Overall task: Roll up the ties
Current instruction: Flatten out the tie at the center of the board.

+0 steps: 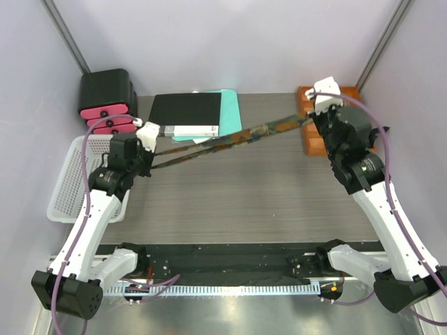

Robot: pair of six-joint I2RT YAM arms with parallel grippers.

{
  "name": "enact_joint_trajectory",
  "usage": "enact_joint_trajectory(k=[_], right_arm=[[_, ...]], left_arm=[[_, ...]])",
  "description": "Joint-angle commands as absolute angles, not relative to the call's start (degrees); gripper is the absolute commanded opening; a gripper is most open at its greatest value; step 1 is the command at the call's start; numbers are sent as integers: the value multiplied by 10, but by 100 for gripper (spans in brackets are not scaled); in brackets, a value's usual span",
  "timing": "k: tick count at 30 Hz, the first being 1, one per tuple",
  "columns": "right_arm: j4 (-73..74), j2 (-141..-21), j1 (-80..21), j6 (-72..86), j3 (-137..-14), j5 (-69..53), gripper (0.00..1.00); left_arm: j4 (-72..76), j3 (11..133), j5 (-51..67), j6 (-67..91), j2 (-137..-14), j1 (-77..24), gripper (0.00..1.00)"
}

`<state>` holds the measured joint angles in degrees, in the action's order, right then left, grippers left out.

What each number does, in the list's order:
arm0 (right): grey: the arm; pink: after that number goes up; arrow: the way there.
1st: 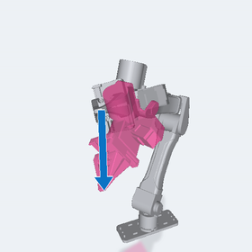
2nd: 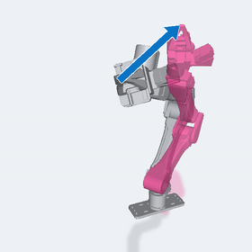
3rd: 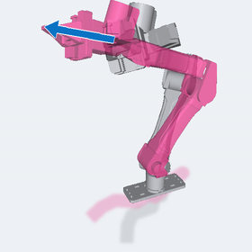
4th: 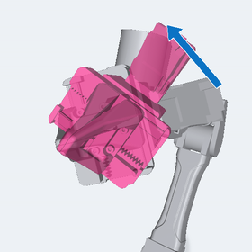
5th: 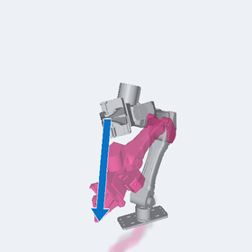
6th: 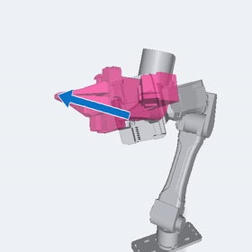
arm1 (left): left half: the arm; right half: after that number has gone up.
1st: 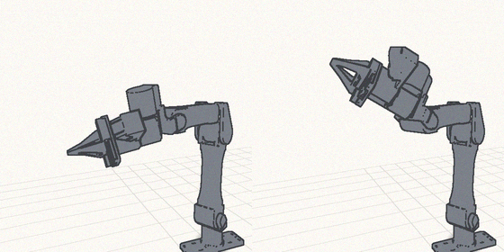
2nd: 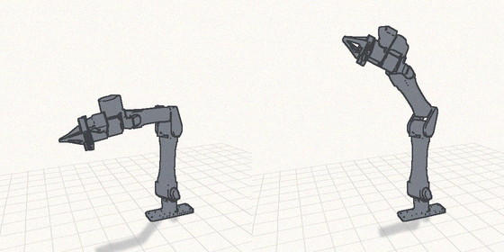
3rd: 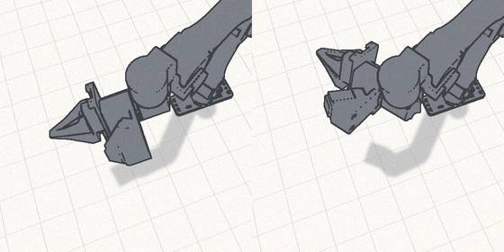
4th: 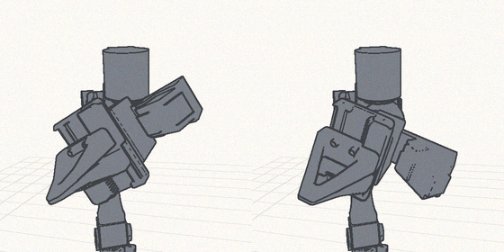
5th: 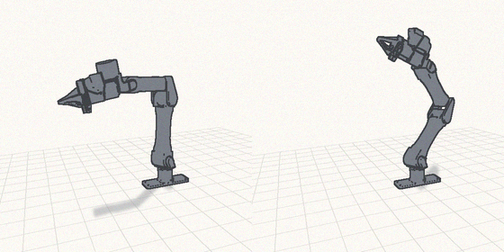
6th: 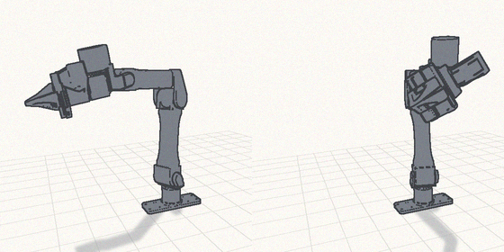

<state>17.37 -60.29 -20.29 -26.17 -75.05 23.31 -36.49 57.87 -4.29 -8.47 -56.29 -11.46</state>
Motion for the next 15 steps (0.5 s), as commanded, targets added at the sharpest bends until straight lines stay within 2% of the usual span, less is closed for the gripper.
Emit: enact_joint_trajectory(k=[1, 7, 10, 15], right_arm=[[355, -530, -173, -398, -680, 209, 1], [579, -509, -164, -526, -534, 116, 1], [618, -519, -163, -568, -488, 77, 1], [641, -615, -163, -627, -447, 19, 1]], left_arm=[[-481, 584, -10, -185, -589, -99, 0], [-576, 591, 47, -205, -663, -112, 0], [-600, 594, 53, -205, -714, -135, 0], [-634, 618, 47, -198, -830, -169, 0]])
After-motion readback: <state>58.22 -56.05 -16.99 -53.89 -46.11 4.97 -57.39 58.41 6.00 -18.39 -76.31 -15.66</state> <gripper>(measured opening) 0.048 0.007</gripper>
